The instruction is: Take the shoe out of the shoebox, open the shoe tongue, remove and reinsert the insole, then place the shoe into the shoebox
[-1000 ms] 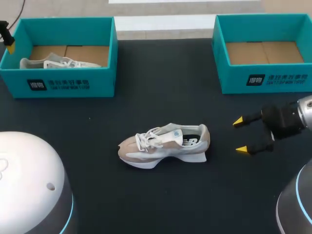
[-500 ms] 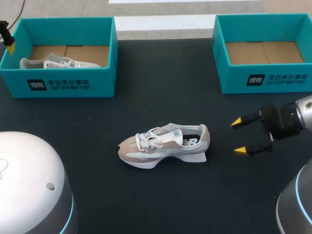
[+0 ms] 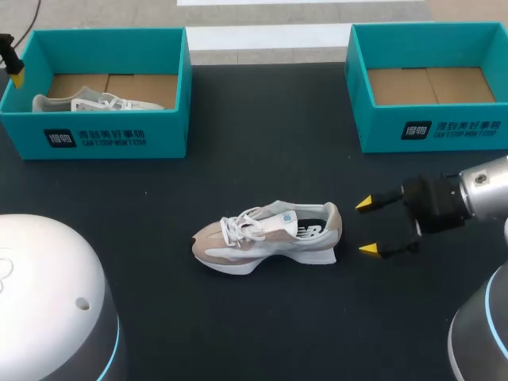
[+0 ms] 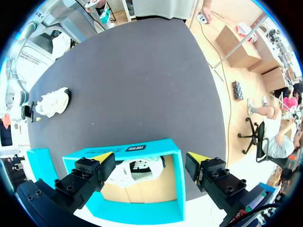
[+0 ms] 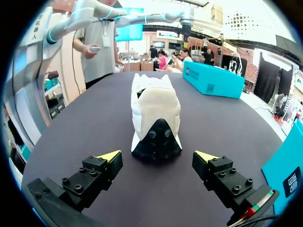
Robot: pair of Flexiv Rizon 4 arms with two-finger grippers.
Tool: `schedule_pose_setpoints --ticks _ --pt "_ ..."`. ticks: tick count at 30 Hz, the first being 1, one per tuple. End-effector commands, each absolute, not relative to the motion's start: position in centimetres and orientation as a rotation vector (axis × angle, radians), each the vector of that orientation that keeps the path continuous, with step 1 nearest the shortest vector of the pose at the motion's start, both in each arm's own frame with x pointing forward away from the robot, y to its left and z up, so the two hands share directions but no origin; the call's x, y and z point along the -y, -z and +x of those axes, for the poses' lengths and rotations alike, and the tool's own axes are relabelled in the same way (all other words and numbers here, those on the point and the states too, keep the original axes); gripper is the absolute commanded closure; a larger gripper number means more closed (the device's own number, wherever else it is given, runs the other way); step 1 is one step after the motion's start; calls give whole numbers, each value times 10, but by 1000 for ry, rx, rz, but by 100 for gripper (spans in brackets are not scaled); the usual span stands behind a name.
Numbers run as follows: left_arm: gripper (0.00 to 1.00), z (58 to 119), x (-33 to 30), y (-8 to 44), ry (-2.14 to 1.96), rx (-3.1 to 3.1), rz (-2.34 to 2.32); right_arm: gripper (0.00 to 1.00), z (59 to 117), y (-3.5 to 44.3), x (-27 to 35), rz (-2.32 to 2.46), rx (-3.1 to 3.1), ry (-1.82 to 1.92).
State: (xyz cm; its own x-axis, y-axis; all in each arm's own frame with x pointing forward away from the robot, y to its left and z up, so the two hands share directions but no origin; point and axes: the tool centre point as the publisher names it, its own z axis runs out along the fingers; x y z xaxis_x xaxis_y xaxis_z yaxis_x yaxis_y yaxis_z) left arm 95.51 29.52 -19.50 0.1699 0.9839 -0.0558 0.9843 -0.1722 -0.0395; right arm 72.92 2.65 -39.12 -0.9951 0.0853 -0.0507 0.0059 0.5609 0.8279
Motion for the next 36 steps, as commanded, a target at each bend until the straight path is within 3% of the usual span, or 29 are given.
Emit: schedule_pose_setpoints --ticks 1,36 --pt "0 954 -295 195 100 -2017 2399 0 736 404 -42 86 -2703 -1435" --pt "0 954 -295 195 100 -2017 2399 0 738 425 -105 72 -2777 -1511"
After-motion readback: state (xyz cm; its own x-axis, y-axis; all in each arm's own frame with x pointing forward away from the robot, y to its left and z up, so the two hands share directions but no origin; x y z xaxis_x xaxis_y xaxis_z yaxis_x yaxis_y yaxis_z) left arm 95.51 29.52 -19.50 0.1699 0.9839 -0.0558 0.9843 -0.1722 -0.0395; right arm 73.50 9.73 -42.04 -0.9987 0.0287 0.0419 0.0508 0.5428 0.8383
